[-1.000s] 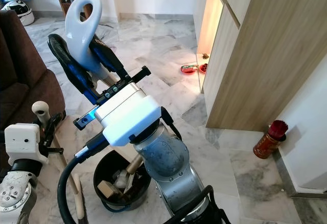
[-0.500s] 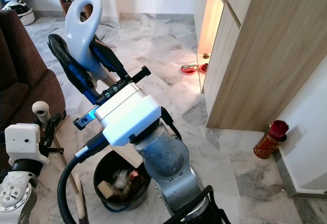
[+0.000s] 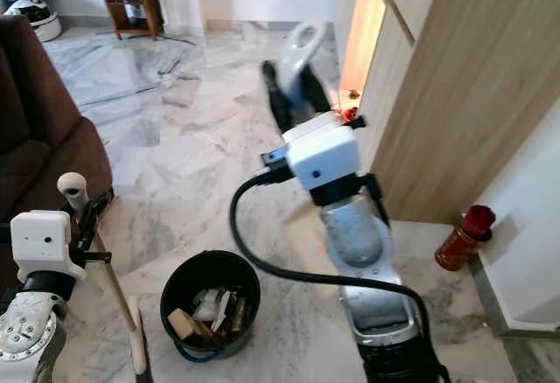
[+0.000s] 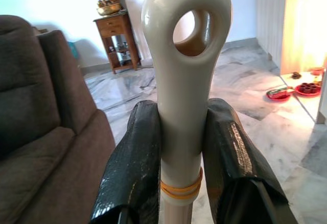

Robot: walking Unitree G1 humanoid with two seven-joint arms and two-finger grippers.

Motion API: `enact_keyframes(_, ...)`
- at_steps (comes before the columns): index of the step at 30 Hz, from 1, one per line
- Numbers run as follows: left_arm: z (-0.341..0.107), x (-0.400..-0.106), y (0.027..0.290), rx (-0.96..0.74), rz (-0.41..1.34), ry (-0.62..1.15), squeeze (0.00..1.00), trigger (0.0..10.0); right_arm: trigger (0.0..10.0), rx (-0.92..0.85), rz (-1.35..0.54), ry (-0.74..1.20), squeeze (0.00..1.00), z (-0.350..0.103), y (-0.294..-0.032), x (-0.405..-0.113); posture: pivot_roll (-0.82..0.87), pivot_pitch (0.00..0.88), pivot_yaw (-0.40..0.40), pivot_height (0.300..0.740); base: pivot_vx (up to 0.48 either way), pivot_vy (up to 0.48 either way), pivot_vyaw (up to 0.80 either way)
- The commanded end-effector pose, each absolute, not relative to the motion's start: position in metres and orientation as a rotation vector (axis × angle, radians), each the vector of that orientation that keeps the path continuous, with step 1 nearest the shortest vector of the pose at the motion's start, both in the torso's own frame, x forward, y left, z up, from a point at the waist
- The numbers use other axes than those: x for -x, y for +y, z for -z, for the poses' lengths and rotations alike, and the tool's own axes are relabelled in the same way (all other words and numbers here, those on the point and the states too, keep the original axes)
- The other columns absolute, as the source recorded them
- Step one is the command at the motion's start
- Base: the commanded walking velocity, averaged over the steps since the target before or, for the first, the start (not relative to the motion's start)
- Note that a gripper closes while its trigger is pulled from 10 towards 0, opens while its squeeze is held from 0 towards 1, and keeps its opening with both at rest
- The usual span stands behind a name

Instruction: Sweep floor

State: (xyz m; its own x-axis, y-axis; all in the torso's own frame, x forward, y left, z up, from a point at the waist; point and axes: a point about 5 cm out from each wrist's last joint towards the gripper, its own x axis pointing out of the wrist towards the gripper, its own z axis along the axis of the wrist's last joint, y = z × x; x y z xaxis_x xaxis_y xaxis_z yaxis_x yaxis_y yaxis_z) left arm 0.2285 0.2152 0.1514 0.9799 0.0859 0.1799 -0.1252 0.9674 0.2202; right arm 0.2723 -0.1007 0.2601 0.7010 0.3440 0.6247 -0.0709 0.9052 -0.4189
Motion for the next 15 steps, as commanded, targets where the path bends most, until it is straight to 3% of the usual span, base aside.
enact_keyframes(1,-0.157,-0.23,0.213,-0.238,-0.093,-0.209,0.0,10.0,10.0,0.364,-0.21,-0.771,0.0,-0.256,-0.107,-0.271,0.05,0.076,0.007,0.74,0.0,0.0,0.0)
enact_keyframes(5,-0.154,-0.229,0.208,-0.219,-0.065,-0.197,0.0,10.0,10.0,0.353,-0.104,-0.686,0.0,-0.235,-0.133,-0.276,0.05,0.074,0.01,0.74,0.0,0.0,0.0)
enact_keyframes(15,-0.15,-0.226,0.204,-0.188,-0.059,-0.186,0.0,10.0,10.0,0.257,-0.03,-0.566,0.0,-0.208,-0.158,-0.281,0.03,0.048,0.018,0.74,0.0,0.0,0.0)
